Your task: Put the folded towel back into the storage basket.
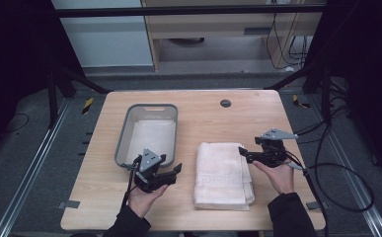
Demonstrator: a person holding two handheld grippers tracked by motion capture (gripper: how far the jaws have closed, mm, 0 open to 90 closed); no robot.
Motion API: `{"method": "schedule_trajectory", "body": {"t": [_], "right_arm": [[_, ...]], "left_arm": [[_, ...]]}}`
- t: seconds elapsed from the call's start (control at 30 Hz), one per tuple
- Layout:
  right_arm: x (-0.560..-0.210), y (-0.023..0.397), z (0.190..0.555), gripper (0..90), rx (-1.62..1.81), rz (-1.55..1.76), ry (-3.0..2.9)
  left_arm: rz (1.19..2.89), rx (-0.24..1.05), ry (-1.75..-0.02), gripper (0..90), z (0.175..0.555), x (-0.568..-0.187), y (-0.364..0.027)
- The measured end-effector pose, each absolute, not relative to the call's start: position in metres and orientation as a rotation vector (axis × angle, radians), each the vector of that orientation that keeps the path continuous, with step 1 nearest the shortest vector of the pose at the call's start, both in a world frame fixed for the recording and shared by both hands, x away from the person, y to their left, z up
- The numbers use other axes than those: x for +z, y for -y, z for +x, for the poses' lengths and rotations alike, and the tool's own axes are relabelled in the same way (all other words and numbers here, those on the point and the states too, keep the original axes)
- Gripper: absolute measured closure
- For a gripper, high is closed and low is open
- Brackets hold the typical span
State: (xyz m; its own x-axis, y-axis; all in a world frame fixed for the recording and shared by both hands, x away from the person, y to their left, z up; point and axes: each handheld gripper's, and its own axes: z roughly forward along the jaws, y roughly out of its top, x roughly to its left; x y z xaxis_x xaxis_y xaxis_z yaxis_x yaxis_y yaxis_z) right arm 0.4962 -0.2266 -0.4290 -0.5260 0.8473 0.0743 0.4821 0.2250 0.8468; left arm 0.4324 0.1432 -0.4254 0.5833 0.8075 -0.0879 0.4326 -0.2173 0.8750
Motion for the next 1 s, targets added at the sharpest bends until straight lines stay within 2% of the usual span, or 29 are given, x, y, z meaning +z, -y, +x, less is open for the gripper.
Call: {"method": "schedule_trajectory", "body": {"t": [1.0], "right_arm": [[-0.458, 0.219, 0.504, 21.1, 1.185, 1.278, -2.174]], "left_arm": [[1.985, 0.4, -0.95, 33.0, 0.427, -0.455, -0.101]]}}
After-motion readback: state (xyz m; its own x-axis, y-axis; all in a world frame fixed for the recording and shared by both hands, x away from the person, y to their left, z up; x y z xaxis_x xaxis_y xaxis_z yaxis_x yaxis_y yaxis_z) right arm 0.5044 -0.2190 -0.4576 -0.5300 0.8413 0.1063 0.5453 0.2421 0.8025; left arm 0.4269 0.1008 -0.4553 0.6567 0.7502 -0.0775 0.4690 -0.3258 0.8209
